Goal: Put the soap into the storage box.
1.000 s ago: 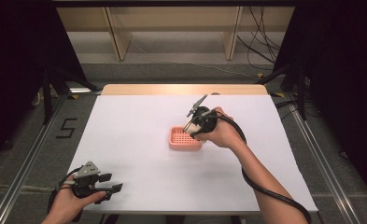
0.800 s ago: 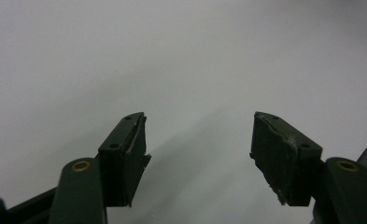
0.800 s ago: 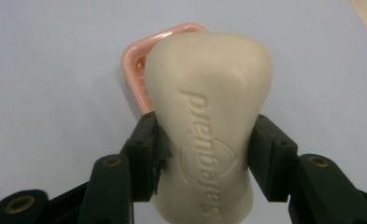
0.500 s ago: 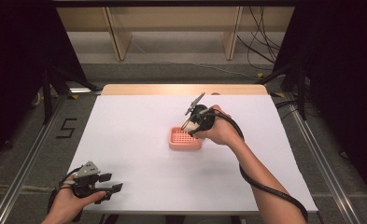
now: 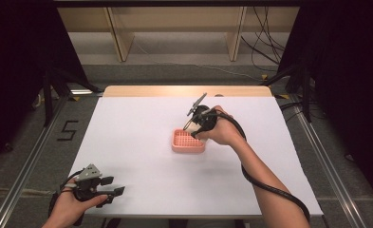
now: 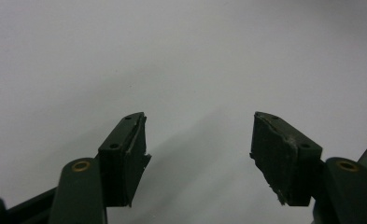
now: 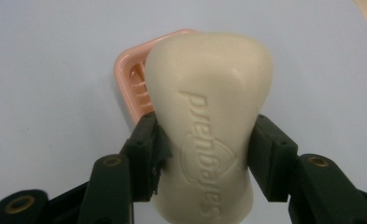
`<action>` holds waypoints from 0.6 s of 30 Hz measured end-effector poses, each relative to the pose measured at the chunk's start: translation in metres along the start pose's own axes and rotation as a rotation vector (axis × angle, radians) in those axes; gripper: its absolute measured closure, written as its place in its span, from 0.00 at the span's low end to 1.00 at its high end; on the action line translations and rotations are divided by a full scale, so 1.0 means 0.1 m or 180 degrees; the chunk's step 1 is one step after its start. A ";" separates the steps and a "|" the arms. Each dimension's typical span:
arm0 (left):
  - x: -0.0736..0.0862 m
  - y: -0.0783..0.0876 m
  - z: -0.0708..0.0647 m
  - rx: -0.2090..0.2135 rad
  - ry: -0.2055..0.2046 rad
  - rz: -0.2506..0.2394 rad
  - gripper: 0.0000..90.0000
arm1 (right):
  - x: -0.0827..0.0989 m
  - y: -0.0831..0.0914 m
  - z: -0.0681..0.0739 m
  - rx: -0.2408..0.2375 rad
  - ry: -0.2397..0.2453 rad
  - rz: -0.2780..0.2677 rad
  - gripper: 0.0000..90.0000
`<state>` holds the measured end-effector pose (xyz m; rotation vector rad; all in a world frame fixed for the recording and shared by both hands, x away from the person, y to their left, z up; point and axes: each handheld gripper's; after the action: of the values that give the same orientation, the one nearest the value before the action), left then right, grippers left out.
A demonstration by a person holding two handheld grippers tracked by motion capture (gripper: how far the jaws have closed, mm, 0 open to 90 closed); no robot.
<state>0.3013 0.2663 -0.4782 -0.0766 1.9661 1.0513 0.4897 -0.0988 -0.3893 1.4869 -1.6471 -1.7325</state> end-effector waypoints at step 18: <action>0.00 -0.01 0.01 -0.0058 0.0036 0.0004 0.39 | -0.07 -0.07 -0.01 -0.0023 0.0157 -0.0033 0.56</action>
<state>0.3020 0.2663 -0.4791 -0.0915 1.9672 1.0719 0.4964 -0.0917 -0.3923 1.5251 -1.6097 -1.6915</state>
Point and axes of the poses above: each handheld gripper's, and its own axes: y roughly backward along the jaws, x roughly out of its underside, z roughly to its left, and after that the axes turned 7 degrees about x, right-handed
